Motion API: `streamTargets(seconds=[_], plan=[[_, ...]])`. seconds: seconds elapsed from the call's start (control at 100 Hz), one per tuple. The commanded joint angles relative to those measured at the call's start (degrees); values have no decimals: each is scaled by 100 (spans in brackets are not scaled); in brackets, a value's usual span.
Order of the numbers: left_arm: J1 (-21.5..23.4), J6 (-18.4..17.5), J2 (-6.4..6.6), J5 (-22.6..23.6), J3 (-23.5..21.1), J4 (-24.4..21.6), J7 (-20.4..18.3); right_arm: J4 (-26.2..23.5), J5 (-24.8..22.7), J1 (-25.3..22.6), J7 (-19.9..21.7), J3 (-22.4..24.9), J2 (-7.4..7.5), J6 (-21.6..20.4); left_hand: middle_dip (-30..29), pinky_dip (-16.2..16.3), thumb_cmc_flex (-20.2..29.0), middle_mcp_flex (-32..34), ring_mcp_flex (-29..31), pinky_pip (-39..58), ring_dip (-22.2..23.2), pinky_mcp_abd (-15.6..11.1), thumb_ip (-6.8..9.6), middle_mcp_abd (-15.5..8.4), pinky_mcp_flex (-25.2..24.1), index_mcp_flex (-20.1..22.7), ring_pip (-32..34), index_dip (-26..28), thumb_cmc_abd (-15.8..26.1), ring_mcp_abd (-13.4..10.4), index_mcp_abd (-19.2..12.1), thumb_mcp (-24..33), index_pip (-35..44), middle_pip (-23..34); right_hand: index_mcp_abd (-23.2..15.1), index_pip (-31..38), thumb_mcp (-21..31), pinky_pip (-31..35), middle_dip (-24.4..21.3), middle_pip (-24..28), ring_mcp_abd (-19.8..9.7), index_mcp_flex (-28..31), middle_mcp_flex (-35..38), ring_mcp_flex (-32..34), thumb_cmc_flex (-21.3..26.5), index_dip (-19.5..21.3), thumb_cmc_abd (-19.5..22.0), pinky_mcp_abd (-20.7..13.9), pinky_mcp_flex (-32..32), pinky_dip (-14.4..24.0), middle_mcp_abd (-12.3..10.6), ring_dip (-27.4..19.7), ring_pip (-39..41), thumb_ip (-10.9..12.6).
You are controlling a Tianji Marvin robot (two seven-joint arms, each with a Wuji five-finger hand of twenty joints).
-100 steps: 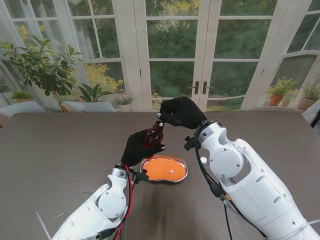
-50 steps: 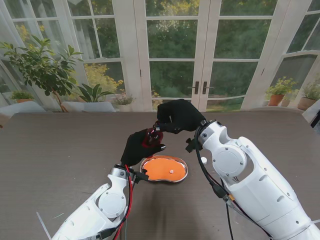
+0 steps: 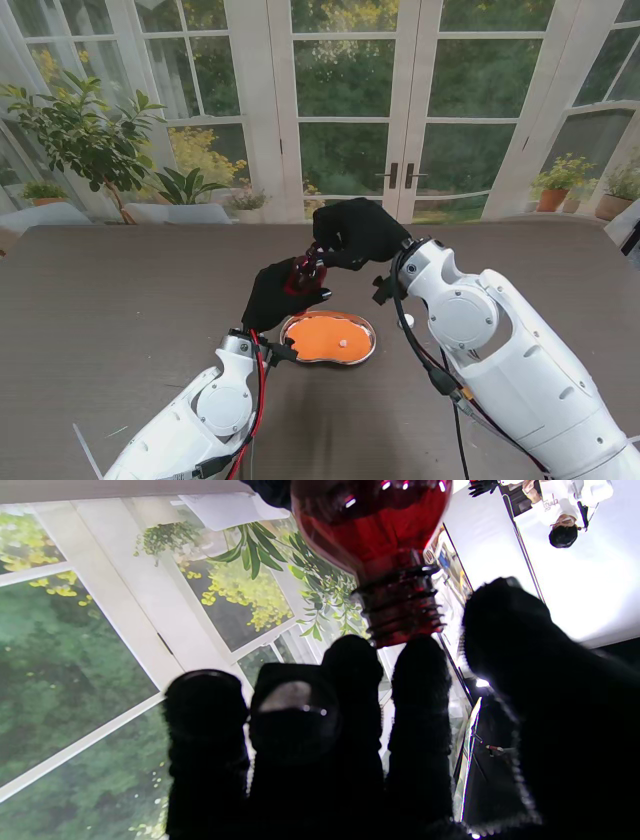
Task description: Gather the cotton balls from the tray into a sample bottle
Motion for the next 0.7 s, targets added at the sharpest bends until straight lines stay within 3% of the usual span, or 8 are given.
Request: streamTargets(seconds=[0.0,0.06,0.23,0.52,0.69], plan=[[-9,-10,-34,-17,-21,-34,-75,-23,-35,-10,92,-18,12,-103,-9,37,921,465,95,239,-8,-381,-87,-1039,-66,1017,84,69,1287,-400,-2111,1751,687,94,-133,552,499,44,158,188,-217,320,202,114,156,202,-313,-67,75,120,-113,76,207,-81],[-13,-13,-36,-18,-20,-34,-70,-1,-86,-3,90,-32,20,-189,-8,37,915,465,93,239,-7,-386,-90,-1043,-67,1014,84,69,1290,-407,-2114,1744,685,95,-214,576,546,20,215,221,-251,454,277,114,263,121,-570,-85,137,99,-148,99,282,-149],[-30,-34,-46,-20,-7,-15,-59,56,-239,15,4,-87,16,-294,-9,39,923,466,99,244,-7,-384,-87,-1037,-60,1017,87,69,1294,-396,-2115,1750,687,96,-291,616,536,0,323,216,-311,608,386,114,391,-159,-728,-133,249,67,-163,130,384,-221],[-16,-26,-45,-22,-8,-24,-55,59,-517,-24,-283,-165,-26,-192,-12,38,919,470,91,241,-10,-381,-91,-1038,-64,1015,81,65,1294,-401,-2109,1748,686,99,-243,676,405,81,384,148,-340,414,348,115,364,-183,-221,-174,297,106,-130,136,436,-66],[-15,-34,-50,-29,-5,-23,-49,45,-768,-40,-384,-184,-22,-144,-13,38,915,475,97,239,-9,-376,-91,-1028,-67,1021,84,65,1292,-389,-2111,1755,690,101,-242,684,412,97,397,143,-343,383,337,116,348,-143,-181,-172,306,110,-127,136,450,-41]])
